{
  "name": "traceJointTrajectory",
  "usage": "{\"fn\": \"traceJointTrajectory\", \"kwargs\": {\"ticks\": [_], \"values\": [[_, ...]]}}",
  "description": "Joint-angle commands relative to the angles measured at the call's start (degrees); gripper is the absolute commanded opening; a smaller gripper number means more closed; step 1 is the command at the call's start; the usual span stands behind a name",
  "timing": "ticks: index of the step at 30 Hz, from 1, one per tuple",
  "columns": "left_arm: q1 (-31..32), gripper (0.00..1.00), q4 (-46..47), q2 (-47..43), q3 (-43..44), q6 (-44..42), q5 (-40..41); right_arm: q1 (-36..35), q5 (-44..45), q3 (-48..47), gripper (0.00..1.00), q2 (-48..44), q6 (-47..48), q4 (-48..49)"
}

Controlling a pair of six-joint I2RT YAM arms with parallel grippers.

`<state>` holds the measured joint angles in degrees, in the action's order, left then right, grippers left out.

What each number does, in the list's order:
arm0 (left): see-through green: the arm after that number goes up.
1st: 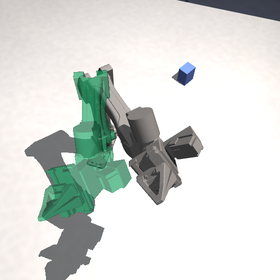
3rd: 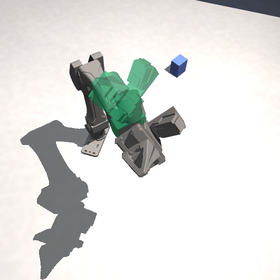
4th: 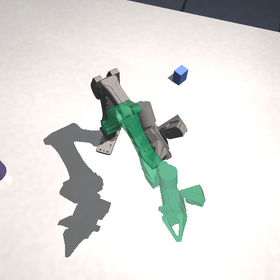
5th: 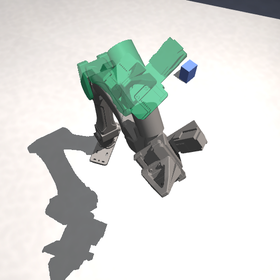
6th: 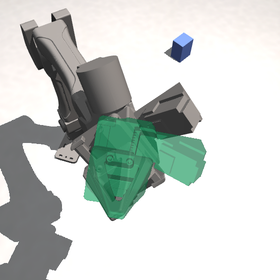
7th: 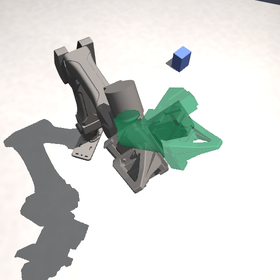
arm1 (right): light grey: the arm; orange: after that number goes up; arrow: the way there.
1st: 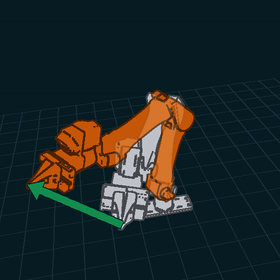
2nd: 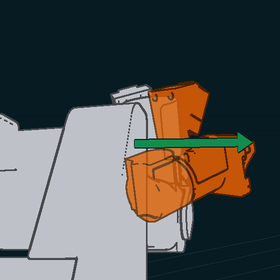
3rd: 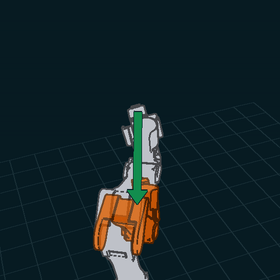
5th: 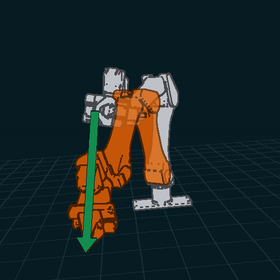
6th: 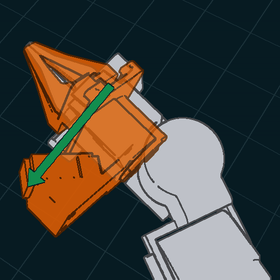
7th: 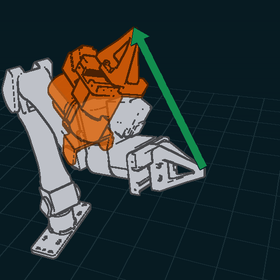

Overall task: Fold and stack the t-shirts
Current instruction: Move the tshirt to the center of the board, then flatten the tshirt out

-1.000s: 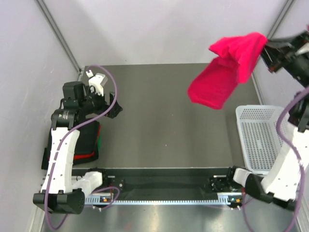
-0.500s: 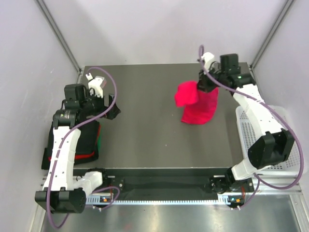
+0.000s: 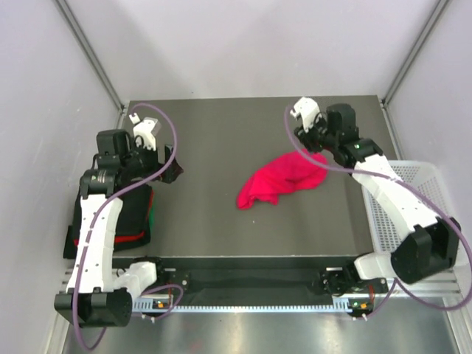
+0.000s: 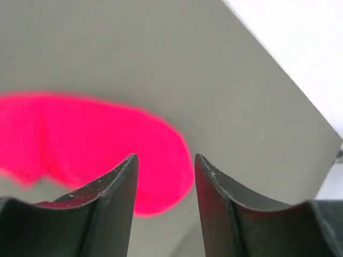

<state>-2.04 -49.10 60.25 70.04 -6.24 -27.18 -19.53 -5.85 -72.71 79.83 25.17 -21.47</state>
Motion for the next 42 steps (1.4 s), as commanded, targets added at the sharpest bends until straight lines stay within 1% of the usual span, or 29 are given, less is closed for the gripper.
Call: {"fn": "traceJointTrajectory", "kwargs": {"ticks": [1,3,4,5,8,11,16,21,23,25,26,27,28,29,31,33,34,35,37,38,39,40,41,42], "values": [[-0.5,0.93,2.0,-3.2,-1.5,-1.1,-2.4,-3.2,-7.3,3.4,0.46,-6.5,12.9,-6.8],[-0.8,0.92,2.7,-3.6,-2.2,-1.2,-1.7,-6.8,-7.1,9.1,0.41,-6.7,16.0,-9.5],[-0.9,0.92,2.7,-3.7,-2.6,-1.5,-1.1,-7.4,-6.4,11.5,0.4,-7.0,16.8,-8.7],[-0.9,0.91,2.8,-3.7,-2.8,-1.7,-0.8,-8.1,-5.8,16.4,0.38,-7.4,17.5,-7.5],[-0.9,0.91,2.1,-3.6,-2.9,-1.9,-1.3,-9.6,-3.2,23.5,0.36,-7.1,20.6,-2.6],[-0.9,0.9,1.7,-3.6,-2.5,-1.9,-2.2,-9.7,-0.9,25.3,0.33,-3.2,21.2,0.4],[-0.9,0.9,1.8,-3.6,-2.8,-1.8,-2.4,-9.7,4.2,25.6,0.33,1.5,22.0,6.3],[-1.3,0.9,2.2,-3.7,-3.7,-1.9,-2.5,-9.7,5.5,23.0,0.35,7.0,21.8,7.6],[-1.4,0.9,2.2,-3.7,-3.7,-1.7,-3.0,-9.7,7.6,22.4,0.35,9.2,21.8,8.3],[-1.6,0.9,2.3,-4.0,-3.9,-1.7,-3.1,-9.7,7.8,21.9,0.34,10.6,21.5,7.9],[-1.7,0.9,2.2,-4.0,-3.9,-1.6,-3.1,-9.7,7.7,21.3,0.33,11.7,21.5,7.8],[-1.7,0.9,2.2,-4.3,-3.9,-1.6,-3.0,-9.7,7.7,21.1,0.29,12.2,21.5,7.2],[-1.7,0.9,2.1,-4.3,-3.9,-1.5,-3.1,-9.7,7.8,20.8,0.15,12.4,21.5,6.8],[-1.7,0.9,2.0,-4.3,-3.9,-1.6,-3.1,-9.7,8.0,20.0,0.09,12.4,21.3,6.2],[-1.9,0.9,1.9,-4.4,-3.9,-1.7,-3.1,-9.7,8.0,18.1,0.0,10.7,21.0,3.6],[-1.8,0.9,1.9,-4.5,-3.7,-1.7,-3.1,-9.8,7.4,16.8,0.0,5.4,20.8,1.3],[-1.8,0.9,2.0,-4.6,-3.8,-1.7,-3.1,-9.8,7.3,15.0,0.0,3.3,21.0,0.5],[-1.8,0.9,2.1,-4.5,-3.7,-1.5,-3.2,-10.1,7.2,13.7,0.0,-0.8,21.0,-0.4],[-1.9,0.9,2.5,-4.4,-3.8,-1.2,-3.3,-10.8,6.6,11.2,0.0,-4.8,21.5,-3.4],[-1.9,0.9,2.5,-4.4,-3.9,-1.1,-3.6,-11.1,6.3,8.5,0.0,-8.2,21.9,-4.5],[-1.9,0.9,2.7,-4.4,-3.9,-1.0,-3.6,-11.9,6.0,6.7,0.0,-9.7,22.8,-7.3],[-2.1,0.9,3.0,-4.4,-3.9,-0.8,-3.8,-12.0,3.4,4.3,0.0,-10.3,22.8,-9.6],[-2.2,0.9,3.1,-4.4,-3.9,-0.6,-3.8,-11.5,2.2,-1.5,0.0,-10.4,21.6,-11.8],[-2.1,0.9,3.2,-4.4,-4.1,-0.5,-4.1,-11.0,-1.0,-3.8,0.0,-10.7,21.1,-13.7]]}}
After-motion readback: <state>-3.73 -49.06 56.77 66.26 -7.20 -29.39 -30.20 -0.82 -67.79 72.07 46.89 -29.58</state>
